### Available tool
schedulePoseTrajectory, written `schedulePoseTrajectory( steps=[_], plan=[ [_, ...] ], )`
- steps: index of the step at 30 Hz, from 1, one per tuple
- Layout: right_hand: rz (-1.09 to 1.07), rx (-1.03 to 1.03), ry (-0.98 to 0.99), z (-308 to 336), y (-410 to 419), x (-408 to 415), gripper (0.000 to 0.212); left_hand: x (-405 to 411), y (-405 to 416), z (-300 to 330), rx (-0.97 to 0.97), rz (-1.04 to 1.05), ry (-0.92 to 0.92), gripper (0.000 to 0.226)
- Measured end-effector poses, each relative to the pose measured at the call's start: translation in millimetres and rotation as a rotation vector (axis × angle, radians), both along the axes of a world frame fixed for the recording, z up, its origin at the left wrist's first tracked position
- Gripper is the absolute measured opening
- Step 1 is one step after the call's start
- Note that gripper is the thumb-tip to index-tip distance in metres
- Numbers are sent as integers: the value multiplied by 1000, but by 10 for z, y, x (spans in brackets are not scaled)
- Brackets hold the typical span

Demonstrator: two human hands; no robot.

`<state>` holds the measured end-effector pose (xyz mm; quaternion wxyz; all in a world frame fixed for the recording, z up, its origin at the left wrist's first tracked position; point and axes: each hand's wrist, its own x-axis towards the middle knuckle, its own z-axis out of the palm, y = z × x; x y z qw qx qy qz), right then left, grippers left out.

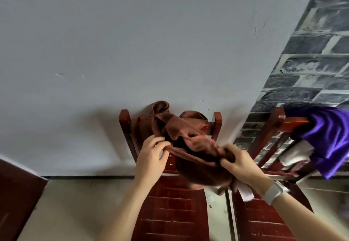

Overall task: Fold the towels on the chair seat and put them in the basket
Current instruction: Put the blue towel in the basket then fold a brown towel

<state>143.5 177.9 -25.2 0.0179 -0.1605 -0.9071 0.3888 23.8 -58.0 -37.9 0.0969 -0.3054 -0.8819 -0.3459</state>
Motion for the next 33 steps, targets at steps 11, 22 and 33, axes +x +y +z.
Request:
schedulePoseTrajectory(
  steps=[11, 22, 33],
  plan=[
    [4, 3, -380, -779, 310, 772, 24, 821, 185, -426, -171, -204, -486, 7],
    [-428, -284, 44, -731, 354, 843, 17, 987, 552, 102, -61, -253, -640, 15],
    [121, -439, -55, -503, -305, 914, 59, 866, 783, 544, 573, 17, -1134, 16]
  ],
)
